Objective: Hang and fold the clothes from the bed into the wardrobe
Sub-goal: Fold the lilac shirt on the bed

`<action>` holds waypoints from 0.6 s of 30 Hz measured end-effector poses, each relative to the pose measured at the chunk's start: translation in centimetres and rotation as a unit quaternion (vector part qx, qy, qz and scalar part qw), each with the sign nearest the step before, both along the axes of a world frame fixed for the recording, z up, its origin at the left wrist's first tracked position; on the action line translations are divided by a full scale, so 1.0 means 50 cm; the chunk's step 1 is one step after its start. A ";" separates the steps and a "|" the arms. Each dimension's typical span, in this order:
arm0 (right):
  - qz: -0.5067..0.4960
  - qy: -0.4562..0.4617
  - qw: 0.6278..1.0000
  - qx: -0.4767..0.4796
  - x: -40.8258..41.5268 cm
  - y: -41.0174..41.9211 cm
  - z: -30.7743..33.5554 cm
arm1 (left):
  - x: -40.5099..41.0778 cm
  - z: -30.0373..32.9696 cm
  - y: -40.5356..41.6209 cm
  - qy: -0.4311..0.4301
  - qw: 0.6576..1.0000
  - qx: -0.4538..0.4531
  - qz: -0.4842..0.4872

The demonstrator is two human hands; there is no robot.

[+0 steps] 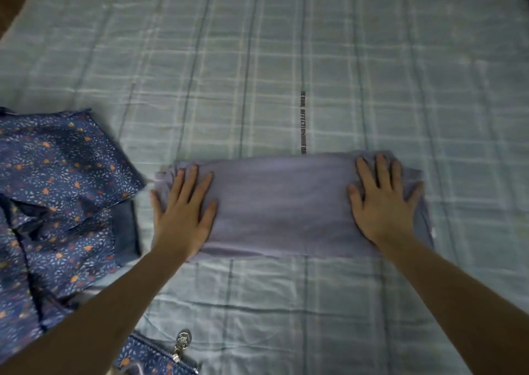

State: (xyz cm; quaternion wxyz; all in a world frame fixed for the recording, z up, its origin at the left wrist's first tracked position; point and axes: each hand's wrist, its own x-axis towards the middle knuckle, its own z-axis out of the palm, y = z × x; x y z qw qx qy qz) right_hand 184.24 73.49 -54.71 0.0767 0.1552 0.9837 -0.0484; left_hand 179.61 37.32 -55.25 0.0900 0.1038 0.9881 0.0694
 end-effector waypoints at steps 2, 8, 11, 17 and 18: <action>0.009 -0.005 1.000 -0.008 0.015 0.039 -0.016 | 0.008 -0.017 -0.014 0.010 1.000 0.006 0.009; -0.007 0.010 0.999 -0.038 0.011 0.044 -0.025 | 0.003 -0.028 -0.005 0.019 1.000 0.006 -0.001; -0.012 -0.003 0.999 -0.043 0.011 0.046 -0.020 | 0.002 -0.027 -0.009 0.018 1.000 -0.008 0.003; -0.008 -0.052 0.997 -0.059 0.000 0.050 -0.010 | -0.008 -0.023 -0.008 -0.002 1.000 -0.019 -0.010; -0.006 -0.056 0.996 -0.070 -0.001 0.050 -0.001 | -0.010 -0.024 -0.008 -0.008 1.000 -0.019 -0.011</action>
